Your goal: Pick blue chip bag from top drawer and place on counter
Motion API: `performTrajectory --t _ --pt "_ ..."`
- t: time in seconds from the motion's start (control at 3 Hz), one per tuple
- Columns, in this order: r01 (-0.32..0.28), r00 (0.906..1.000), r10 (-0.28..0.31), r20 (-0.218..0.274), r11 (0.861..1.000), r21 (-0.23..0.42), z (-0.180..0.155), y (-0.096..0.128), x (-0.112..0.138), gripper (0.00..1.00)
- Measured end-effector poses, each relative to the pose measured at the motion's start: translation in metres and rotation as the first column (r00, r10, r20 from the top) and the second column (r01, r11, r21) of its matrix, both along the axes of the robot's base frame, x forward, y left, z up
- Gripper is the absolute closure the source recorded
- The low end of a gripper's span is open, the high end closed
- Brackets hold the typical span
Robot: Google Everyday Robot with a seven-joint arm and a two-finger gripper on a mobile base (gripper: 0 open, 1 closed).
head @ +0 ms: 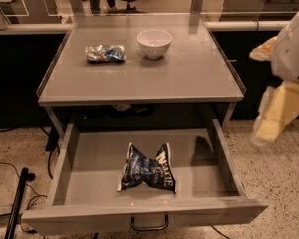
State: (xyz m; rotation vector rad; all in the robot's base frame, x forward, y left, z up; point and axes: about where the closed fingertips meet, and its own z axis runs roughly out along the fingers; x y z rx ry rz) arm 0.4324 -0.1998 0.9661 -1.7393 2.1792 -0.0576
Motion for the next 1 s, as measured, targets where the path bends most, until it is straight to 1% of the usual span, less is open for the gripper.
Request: performTrajectory --t 0.33,0.67,1.0 --pt "-0.065 0.9978 0.064 0.016 0.993 0.104 -0.025 0.03 -0.007 0.0" --pt "-0.092 0.9951 0.082 0.055 0.976 0.197 -0.055 0.052 -0.011 0.0" --pt "-0.067 0.9938 0.044 0.103 0.97 0.234 -0.084 0.061 0.002 0.0"
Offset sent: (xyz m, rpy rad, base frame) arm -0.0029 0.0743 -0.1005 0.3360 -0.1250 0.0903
